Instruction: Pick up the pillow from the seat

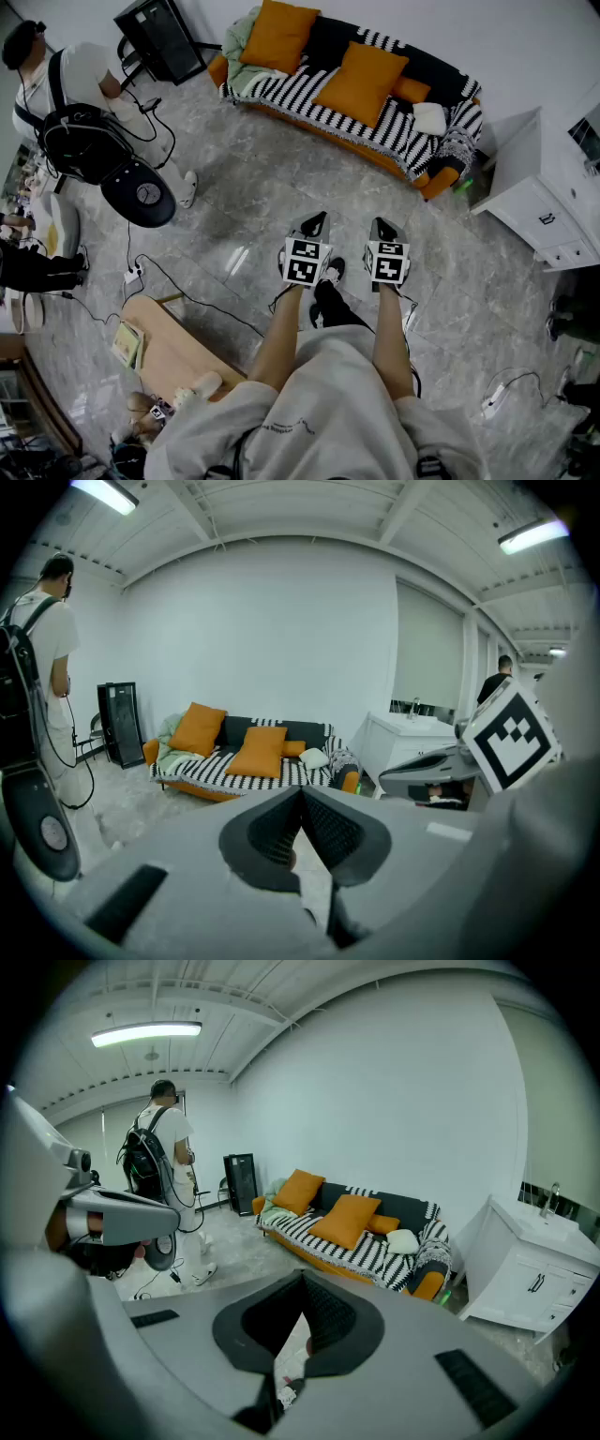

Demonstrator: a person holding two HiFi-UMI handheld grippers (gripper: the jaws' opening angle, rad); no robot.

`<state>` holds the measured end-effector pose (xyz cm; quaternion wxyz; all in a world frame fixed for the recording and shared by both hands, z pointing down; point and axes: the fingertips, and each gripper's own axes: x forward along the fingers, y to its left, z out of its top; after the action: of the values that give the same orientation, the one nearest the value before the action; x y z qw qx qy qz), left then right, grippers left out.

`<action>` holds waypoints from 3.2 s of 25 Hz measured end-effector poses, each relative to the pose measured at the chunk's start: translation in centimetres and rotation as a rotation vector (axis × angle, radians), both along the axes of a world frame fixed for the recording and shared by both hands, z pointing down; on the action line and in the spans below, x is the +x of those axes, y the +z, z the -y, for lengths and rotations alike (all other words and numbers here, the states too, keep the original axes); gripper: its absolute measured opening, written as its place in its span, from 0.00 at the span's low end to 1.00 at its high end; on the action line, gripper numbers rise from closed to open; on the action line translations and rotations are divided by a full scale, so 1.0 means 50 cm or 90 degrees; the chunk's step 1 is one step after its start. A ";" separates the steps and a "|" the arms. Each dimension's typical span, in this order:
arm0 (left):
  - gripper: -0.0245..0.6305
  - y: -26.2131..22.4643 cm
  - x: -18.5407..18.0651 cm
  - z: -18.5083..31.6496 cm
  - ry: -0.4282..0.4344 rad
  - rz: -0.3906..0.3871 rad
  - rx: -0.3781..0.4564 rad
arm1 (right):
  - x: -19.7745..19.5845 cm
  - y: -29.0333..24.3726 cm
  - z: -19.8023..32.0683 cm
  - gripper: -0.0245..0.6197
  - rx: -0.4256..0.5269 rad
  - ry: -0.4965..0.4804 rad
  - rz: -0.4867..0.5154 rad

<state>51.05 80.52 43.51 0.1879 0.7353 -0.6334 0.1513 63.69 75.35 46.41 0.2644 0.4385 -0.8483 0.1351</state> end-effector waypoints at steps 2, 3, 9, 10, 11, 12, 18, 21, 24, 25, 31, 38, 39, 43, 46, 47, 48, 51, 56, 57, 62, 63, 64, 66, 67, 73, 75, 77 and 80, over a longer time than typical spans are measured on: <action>0.05 0.007 -0.015 -0.005 -0.001 -0.001 0.000 | -0.014 0.005 -0.006 0.05 0.003 -0.004 -0.008; 0.05 0.012 -0.022 -0.007 -0.002 -0.001 -0.002 | -0.020 0.008 -0.008 0.05 0.003 -0.006 -0.011; 0.05 0.039 -0.050 0.022 -0.004 -0.024 -0.022 | -0.050 0.023 0.032 0.05 0.001 -0.013 -0.016; 0.05 0.042 -0.054 0.032 0.000 -0.030 -0.025 | -0.058 0.025 0.043 0.05 0.000 -0.013 -0.007; 0.05 0.043 -0.061 0.044 0.003 -0.034 -0.028 | -0.069 0.028 0.055 0.05 -0.003 -0.013 0.008; 0.05 0.041 -0.070 0.057 0.005 -0.034 -0.030 | -0.081 0.032 0.067 0.05 -0.011 -0.015 0.024; 0.05 0.018 -0.149 0.161 0.014 -0.006 -0.030 | -0.175 0.035 0.161 0.05 -0.021 -0.035 0.054; 0.05 0.008 -0.173 0.213 0.028 0.019 -0.034 | -0.216 0.012 0.225 0.05 -0.017 -0.033 0.079; 0.05 -0.008 -0.195 0.259 0.034 0.041 -0.033 | -0.250 -0.016 0.277 0.05 -0.010 -0.036 0.098; 0.05 -0.012 -0.199 0.269 0.033 0.047 -0.033 | -0.256 -0.022 0.287 0.05 -0.008 -0.038 0.103; 0.05 -0.021 -0.256 0.312 -0.013 0.090 -0.026 | -0.269 -0.016 0.332 0.05 -0.011 -0.056 0.111; 0.05 -0.016 -0.289 0.302 -0.033 0.116 -0.040 | -0.269 0.015 0.301 0.05 -0.031 -0.067 0.118; 0.05 -0.015 -0.290 0.307 -0.034 0.122 -0.040 | -0.270 0.018 0.302 0.05 -0.033 -0.065 0.123; 0.05 -0.006 -0.286 0.322 -0.033 0.119 -0.037 | -0.278 0.020 0.308 0.05 -0.031 -0.054 0.132; 0.05 -0.007 -0.279 0.338 -0.051 0.067 -0.033 | -0.294 0.020 0.318 0.05 -0.023 -0.069 0.129; 0.05 -0.004 -0.274 0.346 -0.059 0.051 -0.031 | -0.296 0.021 0.326 0.05 -0.024 -0.072 0.133; 0.05 0.001 -0.269 0.358 -0.064 0.040 -0.027 | -0.297 0.021 0.338 0.05 -0.025 -0.072 0.137; 0.05 0.013 -0.270 0.392 -0.070 0.023 -0.020 | -0.304 0.020 0.375 0.05 -0.016 -0.082 0.115; 0.05 0.001 -0.353 0.399 -0.100 0.007 -0.007 | -0.373 0.003 0.405 0.05 0.007 -0.105 0.085; 0.05 0.005 -0.374 0.396 -0.108 0.006 -0.007 | -0.392 0.007 0.406 0.05 0.004 -0.114 0.081; 0.05 0.004 -0.457 0.403 -0.115 0.017 -0.004 | -0.497 0.029 0.423 0.05 -0.018 -0.166 0.077; 0.05 0.002 -0.472 0.408 -0.112 0.024 -0.005 | -0.514 0.027 0.428 0.05 -0.019 -0.177 0.078; 0.05 0.001 -0.489 0.411 -0.112 0.025 -0.004 | -0.529 0.025 0.432 0.05 -0.018 -0.189 0.076; 0.05 0.001 -0.527 0.421 -0.123 0.020 -0.001 | -0.553 0.020 0.444 0.05 -0.011 -0.212 0.063; 0.05 -0.001 -0.547 0.428 -0.130 0.016 -0.001 | -0.563 0.015 0.455 0.05 -0.007 -0.218 0.055; 0.05 -0.044 -0.658 0.544 -0.156 -0.046 0.028 | -0.624 -0.019 0.599 0.05 0.007 -0.189 0.042; 0.05 -0.052 -0.698 0.586 -0.157 -0.052 0.035 | -0.659 -0.022 0.648 0.05 0.009 -0.181 0.042; 0.05 -0.054 -0.734 0.622 -0.158 -0.051 0.035 | -0.692 -0.027 0.687 0.05 0.010 -0.180 0.033; 0.05 -0.053 -0.781 0.667 -0.165 -0.066 0.023 | -0.729 -0.030 0.735 0.05 0.003 -0.177 0.015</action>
<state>12.00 47.20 40.85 0.2249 0.6574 -0.7152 0.0759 27.25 38.61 44.89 0.2695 0.3155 -0.9043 0.1003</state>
